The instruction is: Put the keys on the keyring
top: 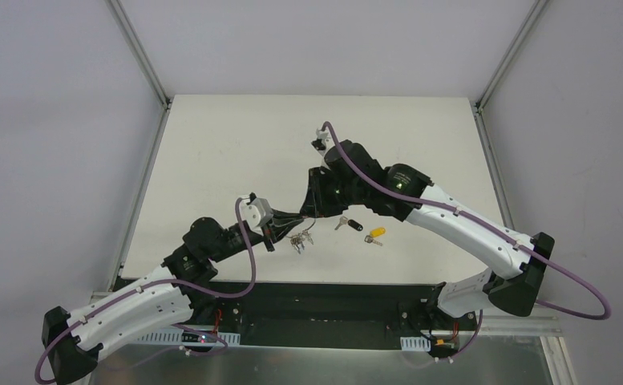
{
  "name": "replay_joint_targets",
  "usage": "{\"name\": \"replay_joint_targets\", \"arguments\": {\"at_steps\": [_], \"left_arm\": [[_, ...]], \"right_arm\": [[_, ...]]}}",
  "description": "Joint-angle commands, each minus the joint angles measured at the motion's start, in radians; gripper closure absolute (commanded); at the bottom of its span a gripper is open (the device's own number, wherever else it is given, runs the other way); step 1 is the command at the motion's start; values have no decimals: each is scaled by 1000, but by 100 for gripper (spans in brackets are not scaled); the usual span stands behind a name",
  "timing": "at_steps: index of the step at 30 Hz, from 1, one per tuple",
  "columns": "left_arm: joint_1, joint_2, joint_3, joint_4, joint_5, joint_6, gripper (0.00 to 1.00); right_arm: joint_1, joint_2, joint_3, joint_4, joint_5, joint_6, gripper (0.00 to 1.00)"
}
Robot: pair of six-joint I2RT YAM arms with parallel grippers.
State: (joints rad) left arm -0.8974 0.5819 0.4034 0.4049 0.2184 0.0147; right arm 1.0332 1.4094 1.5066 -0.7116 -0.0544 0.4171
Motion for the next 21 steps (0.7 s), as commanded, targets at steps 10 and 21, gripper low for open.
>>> {"name": "replay_joint_targets", "arguments": {"at_steps": [10,21], "left_arm": [[-6,-30,6,46,-38,-9,100],[-6,-26,4,38,-31,3,100]], "right_arm": [[6,-1,20,24,-37,24,100],[7,-66,19,35,41,17,100]]}}
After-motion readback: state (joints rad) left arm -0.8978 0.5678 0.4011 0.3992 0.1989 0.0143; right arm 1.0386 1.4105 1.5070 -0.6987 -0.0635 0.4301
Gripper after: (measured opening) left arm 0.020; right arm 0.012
